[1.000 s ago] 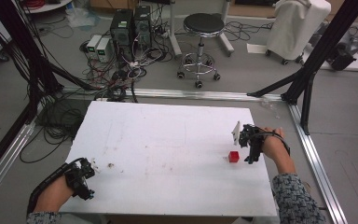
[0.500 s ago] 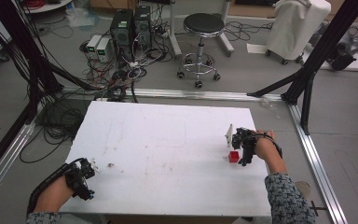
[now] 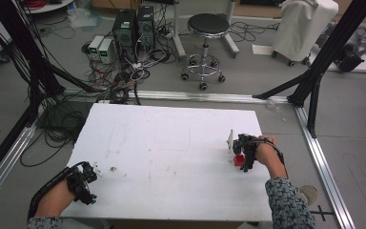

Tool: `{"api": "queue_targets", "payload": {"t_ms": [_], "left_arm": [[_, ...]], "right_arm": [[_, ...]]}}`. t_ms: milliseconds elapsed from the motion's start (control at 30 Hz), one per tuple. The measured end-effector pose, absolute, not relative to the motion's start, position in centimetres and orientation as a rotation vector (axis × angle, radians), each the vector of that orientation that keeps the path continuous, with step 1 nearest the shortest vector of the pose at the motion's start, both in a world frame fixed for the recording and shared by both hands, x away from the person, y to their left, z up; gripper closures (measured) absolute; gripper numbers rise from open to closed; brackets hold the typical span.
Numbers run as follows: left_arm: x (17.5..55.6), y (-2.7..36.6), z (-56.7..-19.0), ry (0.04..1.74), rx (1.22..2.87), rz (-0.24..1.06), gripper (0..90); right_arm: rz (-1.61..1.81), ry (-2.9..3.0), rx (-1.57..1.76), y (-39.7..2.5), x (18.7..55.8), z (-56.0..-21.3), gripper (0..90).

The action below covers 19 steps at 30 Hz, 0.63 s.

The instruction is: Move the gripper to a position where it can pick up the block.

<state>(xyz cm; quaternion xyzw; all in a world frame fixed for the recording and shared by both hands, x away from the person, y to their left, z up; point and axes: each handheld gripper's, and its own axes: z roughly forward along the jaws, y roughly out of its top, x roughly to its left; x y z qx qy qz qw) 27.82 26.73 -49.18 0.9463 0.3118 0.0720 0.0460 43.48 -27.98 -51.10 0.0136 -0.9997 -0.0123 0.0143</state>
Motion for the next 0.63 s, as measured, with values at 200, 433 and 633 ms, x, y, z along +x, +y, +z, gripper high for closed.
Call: {"api": "queue_targets", "payload": {"t_ms": [200,433,633], "left_arm": [[27.8,26.7,-49.2,0.951,2.89,0.221,21.6],[27.8,26.7,-49.2,0.951,2.889,0.223,21.6],[27.8,26.7,-49.1,0.949,2.883,0.223,21.6]], "right_arm": [[-0.036,-3.112,0.041,-27.9,43.4,-51.7,4.0],[-0.026,-3.11,0.025,-28.0,43.4,-52.1,4.0],[-0.032,-3.114,0.027,-27.9,43.4,-52.0,4.0]]}}
